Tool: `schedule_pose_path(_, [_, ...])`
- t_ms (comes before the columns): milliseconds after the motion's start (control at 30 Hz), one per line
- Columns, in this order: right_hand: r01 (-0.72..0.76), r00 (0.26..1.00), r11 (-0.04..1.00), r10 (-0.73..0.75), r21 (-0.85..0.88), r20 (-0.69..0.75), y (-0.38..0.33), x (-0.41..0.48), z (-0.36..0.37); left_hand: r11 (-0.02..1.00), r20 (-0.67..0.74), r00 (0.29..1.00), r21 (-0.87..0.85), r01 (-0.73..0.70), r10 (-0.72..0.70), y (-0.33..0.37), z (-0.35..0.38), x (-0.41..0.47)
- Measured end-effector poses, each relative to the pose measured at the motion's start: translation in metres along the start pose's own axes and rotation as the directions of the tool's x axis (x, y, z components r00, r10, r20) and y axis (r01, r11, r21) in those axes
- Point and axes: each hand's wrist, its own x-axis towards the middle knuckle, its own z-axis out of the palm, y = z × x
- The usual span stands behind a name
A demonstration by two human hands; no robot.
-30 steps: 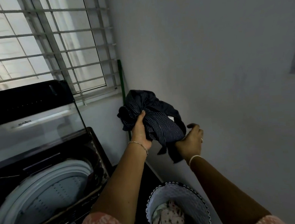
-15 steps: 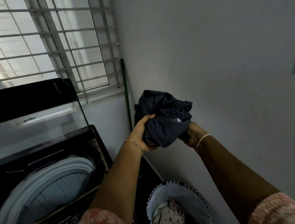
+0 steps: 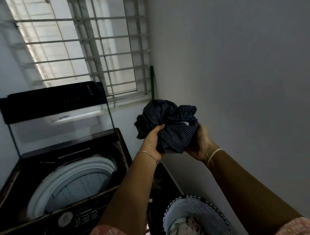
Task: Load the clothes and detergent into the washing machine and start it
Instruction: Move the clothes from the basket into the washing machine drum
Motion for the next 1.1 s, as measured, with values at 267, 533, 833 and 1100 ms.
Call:
schedule_pose_path(267, [-0.056,0.997,0.985,0.046,0.161,0.061,0.069,0.024,0.068,0.982,-0.182,0.966,-0.004,-0.188,0.184,0.027,-0.086,-0.027])
schedule_pose_path(533, [-0.199,0.948,0.976,0.169,0.087,0.27,0.137,0.073,0.163,0.975,-0.321,0.923,0.021,-0.22,0.215,0.096,-0.208,-0.041])
schedule_pose_path(833, [-0.35,0.897,0.906,0.398,-0.239,0.191,0.241,0.176,0.214,0.994,-0.374,0.927,0.086,0.065,-0.028,0.13,-0.354,0.01])
schedule_pose_path(1100, [-0.478,0.828,0.743,0.559,-0.469,0.041,0.328,0.226,0.215,0.897,-0.391,0.885,0.251,0.365,-0.251,0.118,-0.447,0.047])
